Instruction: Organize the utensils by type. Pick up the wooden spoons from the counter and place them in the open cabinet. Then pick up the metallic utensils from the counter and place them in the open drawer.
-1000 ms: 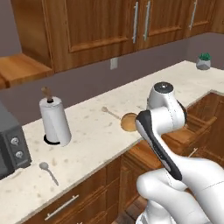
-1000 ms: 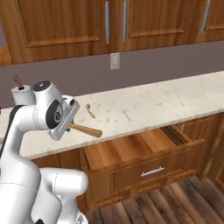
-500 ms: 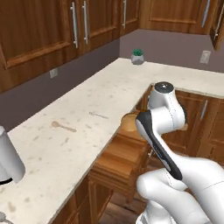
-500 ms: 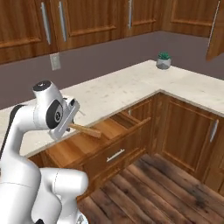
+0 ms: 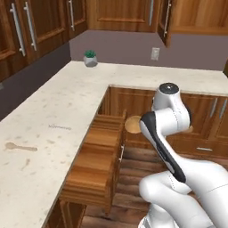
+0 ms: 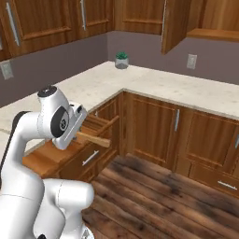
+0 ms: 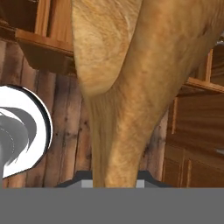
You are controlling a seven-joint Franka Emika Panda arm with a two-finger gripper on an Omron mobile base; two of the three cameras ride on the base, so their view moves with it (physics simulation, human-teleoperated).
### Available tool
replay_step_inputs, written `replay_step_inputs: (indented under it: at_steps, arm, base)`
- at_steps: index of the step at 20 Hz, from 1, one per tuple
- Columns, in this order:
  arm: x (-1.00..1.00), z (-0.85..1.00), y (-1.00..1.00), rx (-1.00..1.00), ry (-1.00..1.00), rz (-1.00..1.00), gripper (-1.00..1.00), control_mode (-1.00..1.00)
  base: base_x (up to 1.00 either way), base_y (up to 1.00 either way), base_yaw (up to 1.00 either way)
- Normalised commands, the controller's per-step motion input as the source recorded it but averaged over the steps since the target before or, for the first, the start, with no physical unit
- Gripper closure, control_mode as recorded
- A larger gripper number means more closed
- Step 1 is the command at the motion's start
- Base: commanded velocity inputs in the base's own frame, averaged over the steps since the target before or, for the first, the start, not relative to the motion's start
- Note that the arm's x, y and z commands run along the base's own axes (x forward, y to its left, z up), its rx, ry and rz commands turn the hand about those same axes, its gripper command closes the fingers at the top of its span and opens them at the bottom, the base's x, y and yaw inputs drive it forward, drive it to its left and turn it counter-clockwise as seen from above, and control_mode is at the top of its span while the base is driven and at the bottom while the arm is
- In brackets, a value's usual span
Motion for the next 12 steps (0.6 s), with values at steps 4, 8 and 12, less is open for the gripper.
replay_step_inputs:
  at_steps: [4, 8, 12]
  arm:
    - [0.0, 0.0, 0.0, 0.0, 0.0, 0.0, 1.0, 1.0]
    - [0.0, 0.0, 0.0, 0.0, 0.0, 0.0, 1.0, 1.0]
    - [0.0, 0.0, 0.0, 0.0, 0.0, 0.0, 1.0, 1.0]
  base:
    - [0.23, -0.65, -0.09]
    - [0.23, -0.72, -0.05]
    - [0.27, -0.73, -0.11]
